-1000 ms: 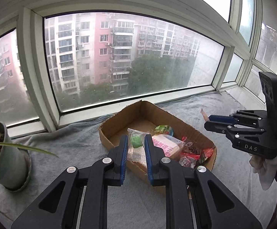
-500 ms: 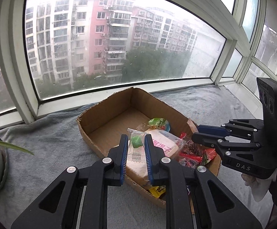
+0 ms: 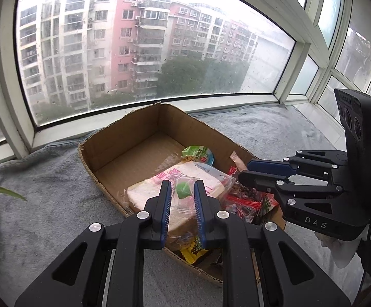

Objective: Organize snacks

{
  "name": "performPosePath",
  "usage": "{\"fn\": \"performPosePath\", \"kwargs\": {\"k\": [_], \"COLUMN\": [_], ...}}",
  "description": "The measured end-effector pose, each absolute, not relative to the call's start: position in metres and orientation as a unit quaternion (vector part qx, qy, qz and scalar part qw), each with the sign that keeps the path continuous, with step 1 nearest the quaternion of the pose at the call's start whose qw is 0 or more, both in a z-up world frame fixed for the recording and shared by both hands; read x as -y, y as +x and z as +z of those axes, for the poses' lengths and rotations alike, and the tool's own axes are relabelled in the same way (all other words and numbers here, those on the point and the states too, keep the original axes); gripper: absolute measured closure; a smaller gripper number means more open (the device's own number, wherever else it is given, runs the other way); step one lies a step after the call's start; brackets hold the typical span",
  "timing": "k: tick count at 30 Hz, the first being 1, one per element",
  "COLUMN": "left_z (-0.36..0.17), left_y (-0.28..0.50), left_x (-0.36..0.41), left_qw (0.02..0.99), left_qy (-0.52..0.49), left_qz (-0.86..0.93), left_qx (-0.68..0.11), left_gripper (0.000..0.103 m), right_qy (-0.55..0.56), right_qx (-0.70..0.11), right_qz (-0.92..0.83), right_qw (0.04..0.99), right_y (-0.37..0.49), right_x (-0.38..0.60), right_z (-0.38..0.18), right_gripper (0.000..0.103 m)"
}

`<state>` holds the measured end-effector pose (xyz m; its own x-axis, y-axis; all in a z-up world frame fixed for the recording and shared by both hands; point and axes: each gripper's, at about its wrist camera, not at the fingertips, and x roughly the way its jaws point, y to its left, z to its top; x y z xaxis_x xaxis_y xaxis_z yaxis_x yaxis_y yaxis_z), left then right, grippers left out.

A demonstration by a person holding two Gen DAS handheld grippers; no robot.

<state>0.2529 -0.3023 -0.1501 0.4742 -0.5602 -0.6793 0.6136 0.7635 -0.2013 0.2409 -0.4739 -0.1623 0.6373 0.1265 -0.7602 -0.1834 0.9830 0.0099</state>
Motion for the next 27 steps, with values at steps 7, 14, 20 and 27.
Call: {"fn": "performPosePath", "kwargs": {"k": [7, 14, 20, 27], "left_z": [-0.148, -0.146, -0.137, -0.12], "left_y": [0.25, 0.247, 0.239, 0.224], "left_x": [0.304, 0.304, 0.298, 0.288], "left_qw": [0.858, 0.859, 0.864, 0.875], "left_qy": [0.038, 0.04, 0.043, 0.048], "left_qz": [-0.342, -0.341, -0.337, -0.326], "left_qx": [-0.382, -0.38, -0.371, -0.355], "left_gripper": [0.085, 0.085, 0.068, 0.046], "right_qy": [-0.042, -0.049, -0.062, -0.067], "right_qx": [-0.41, -0.404, -0.395, -0.384], "right_qz": [0.082, 0.074, 0.068, 0.061], "right_qw": [0.907, 0.91, 0.914, 0.919], "right_y": [0.237, 0.232, 0.22, 0.2], "right_x": [0.472, 0.47, 0.463, 0.453], "right_z": [-0.159, -0.153, -0.141, -0.125], "right_gripper": [0.056, 0.038, 0.025, 0.023]}}
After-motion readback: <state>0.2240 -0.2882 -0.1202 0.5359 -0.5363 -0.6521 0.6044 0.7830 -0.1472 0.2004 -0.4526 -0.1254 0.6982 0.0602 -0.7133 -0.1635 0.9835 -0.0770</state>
